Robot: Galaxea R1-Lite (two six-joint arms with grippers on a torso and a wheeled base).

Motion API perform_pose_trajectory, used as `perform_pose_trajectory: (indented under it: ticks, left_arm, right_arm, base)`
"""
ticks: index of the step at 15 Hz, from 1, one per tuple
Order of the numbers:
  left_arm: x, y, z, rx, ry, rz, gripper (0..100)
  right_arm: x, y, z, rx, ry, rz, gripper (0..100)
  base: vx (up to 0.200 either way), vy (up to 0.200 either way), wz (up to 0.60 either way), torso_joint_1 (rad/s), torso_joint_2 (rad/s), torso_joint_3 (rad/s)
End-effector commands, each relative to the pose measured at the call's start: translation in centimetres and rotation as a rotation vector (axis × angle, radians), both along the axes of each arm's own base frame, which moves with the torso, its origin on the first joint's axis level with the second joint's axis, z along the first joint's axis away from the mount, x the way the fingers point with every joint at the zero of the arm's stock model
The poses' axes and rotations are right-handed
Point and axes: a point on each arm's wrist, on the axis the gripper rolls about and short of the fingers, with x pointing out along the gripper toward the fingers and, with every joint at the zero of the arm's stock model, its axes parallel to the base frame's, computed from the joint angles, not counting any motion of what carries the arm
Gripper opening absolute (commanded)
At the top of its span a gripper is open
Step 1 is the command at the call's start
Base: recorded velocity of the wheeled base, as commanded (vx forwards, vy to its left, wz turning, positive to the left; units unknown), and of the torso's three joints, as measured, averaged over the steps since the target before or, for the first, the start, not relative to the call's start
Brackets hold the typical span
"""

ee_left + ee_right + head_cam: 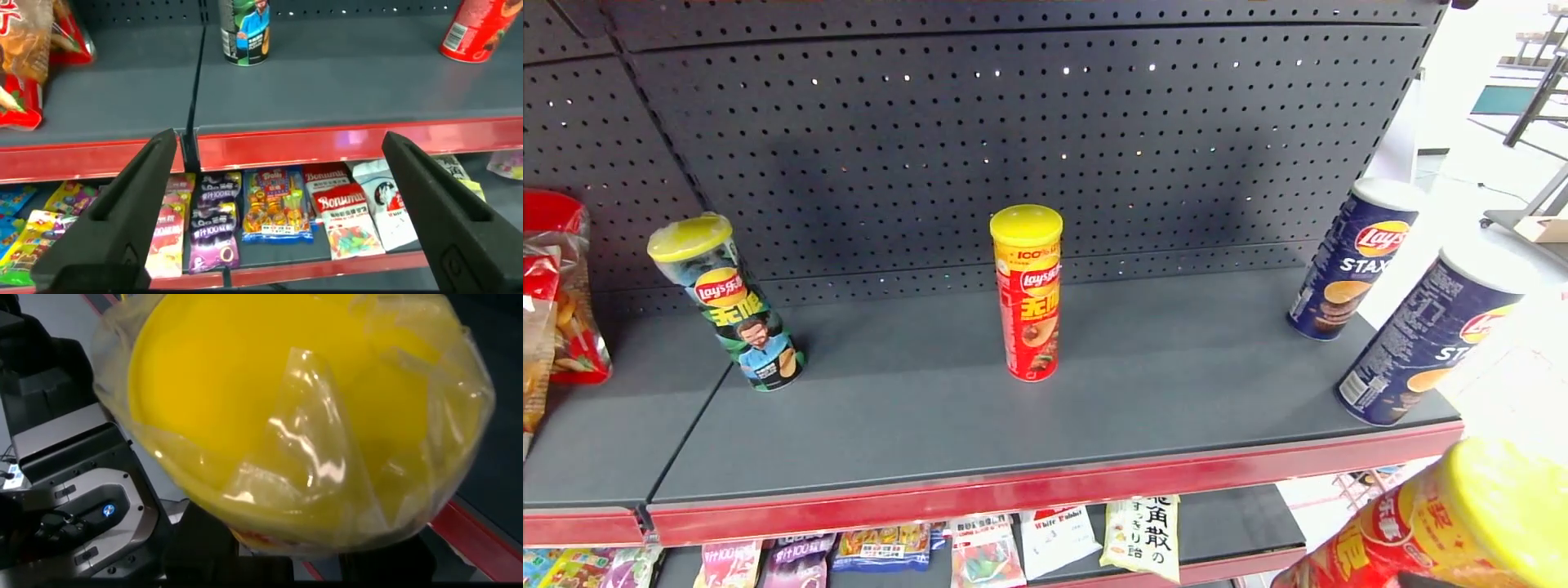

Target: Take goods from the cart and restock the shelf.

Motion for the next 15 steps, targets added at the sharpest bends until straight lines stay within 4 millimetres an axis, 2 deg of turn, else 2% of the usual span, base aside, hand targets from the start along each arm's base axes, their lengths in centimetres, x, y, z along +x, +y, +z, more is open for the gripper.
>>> perform_pose_trajectory:
  ticks: [1,2,3,4,6,7,9,11,13,14,15]
  left_arm:
    - [0.2,0.0,0.0,0.003,0.022,-0.006,100]
    - [0.3,0.0,0.1,0.011,0.033,-0.034,100]
    - [0.1,-0.1,1.0,0.015,0.001,-0.081,100]
    - [0.0,-0.1,6.4,-0.014,-0.051,-0.117,100]
    - [2.8,-0.4,14.4,-0.089,-0.031,-0.207,100]
    - [3.8,-0.5,14.3,-0.066,0.013,-0.254,100]
    - [9.4,-1.8,15.3,0.030,0.172,-0.506,100]
    - [13.8,-3.9,14.8,0.047,0.256,-0.793,100]
    - [17.6,-5.8,13.6,0.076,0.296,-0.876,100]
    - [20.6,-6.9,13.0,0.091,0.279,-0.889,100]
    - [22.3,-7.7,12.6,0.096,0.267,-0.895,100]
  right_arm:
    - [0.2,0.1,-0.1,-0.005,0.006,0.002,0]
    - [0.1,0.0,-0.1,-0.003,0.003,-0.002,0]
    - [0.1,0.1,0.1,-0.001,-0.001,-0.002,0]
    - [0.2,0.1,0.3,0.003,-0.006,-0.002,0]
    - [0.3,0.2,0.7,0.005,-0.014,-0.006,0]
    - [0.3,0.1,0.5,0.001,-0.009,-0.011,0]
    - [0.6,0.2,0.7,-0.011,-0.012,-0.053,0]
    - [0.8,0.2,1.2,-0.009,-0.029,-0.077,0]
    - [0.8,0.2,1.5,-0.006,-0.038,-0.086,0]
    - [0.8,0.2,1.5,-0.009,-0.041,-0.099,0]
    - [0.8,0.2,1.5,-0.010,-0.041,-0.102,0]
  base:
    - [0.000,0.000,0.00,0.000,0.00,0.000]
    - [0.000,0.000,0.00,0.000,0.00,0.000]
    - [0.000,0.000,0.00,0.000,0.00,0.000]
    - [0.000,0.000,0.00,0.000,0.00,0.000]
    - [0.000,0.000,0.00,0.000,0.00,0.000]
    - [0.000,0.000,0.00,0.000,0.00,0.000]
    - [0.000,0.000,0.00,0.000,0.00,0.000]
    - [0.000,0.000,0.00,0.000,0.00,0.000]
    - [0.000,0.000,0.00,0.000,0.00,0.000]
    - [0.000,0.000,0.00,0.000,0.00,0.000]
    - [0.000,0.000,0.00,0.000,0.00,0.000]
